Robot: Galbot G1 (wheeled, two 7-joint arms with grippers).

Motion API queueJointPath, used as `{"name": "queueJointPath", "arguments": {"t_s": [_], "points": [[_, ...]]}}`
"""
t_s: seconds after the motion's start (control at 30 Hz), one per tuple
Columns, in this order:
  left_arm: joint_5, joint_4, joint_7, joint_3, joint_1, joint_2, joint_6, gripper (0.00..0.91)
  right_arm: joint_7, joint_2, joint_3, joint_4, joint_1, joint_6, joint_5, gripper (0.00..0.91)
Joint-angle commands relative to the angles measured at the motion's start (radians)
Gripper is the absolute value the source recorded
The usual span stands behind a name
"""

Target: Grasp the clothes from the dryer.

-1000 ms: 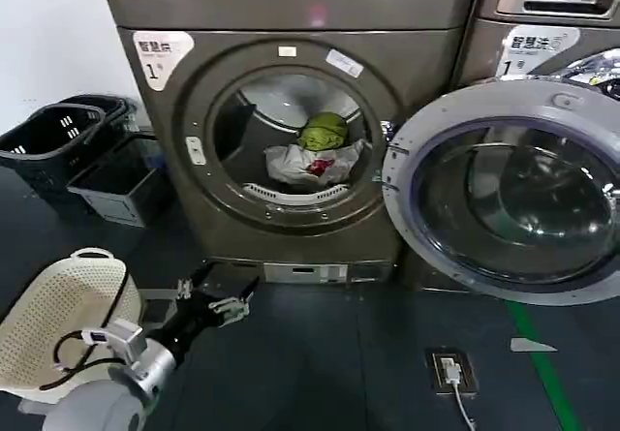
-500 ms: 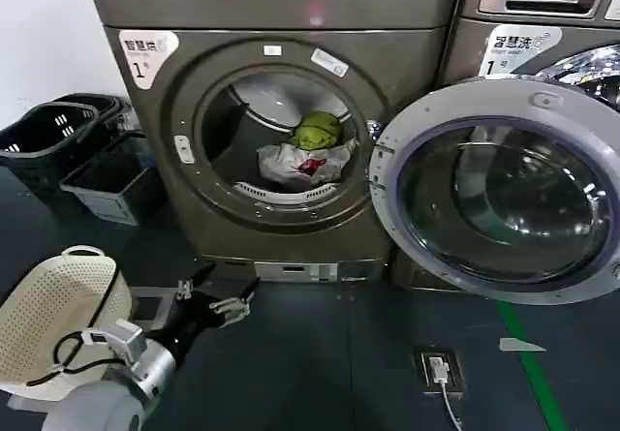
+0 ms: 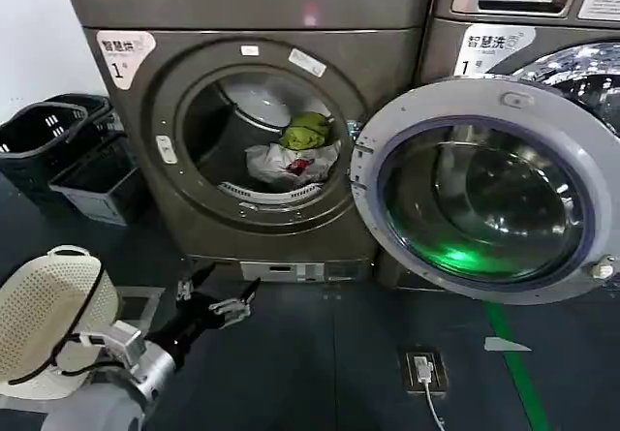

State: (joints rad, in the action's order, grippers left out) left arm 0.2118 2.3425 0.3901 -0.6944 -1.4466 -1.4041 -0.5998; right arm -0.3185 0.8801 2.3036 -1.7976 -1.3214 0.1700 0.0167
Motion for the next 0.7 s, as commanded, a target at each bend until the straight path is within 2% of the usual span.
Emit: {"name": "queueJointPath", "arguments": {"t_s": [0.03,0.7], "points": [[-0.004,0.001,-0.004,-0.002,0.002,0.0,0.011,0.907,0.005,0.001,-0.006,0.0,0.001,-0.01,0.009,0.907],[-0.008,-0.007,-0.064,0.008,0.005,-0.002,0.055,0.907,-0.004,-0.003,-0.015,0.008,0.004,-0.017,0.019,0.907]]}}
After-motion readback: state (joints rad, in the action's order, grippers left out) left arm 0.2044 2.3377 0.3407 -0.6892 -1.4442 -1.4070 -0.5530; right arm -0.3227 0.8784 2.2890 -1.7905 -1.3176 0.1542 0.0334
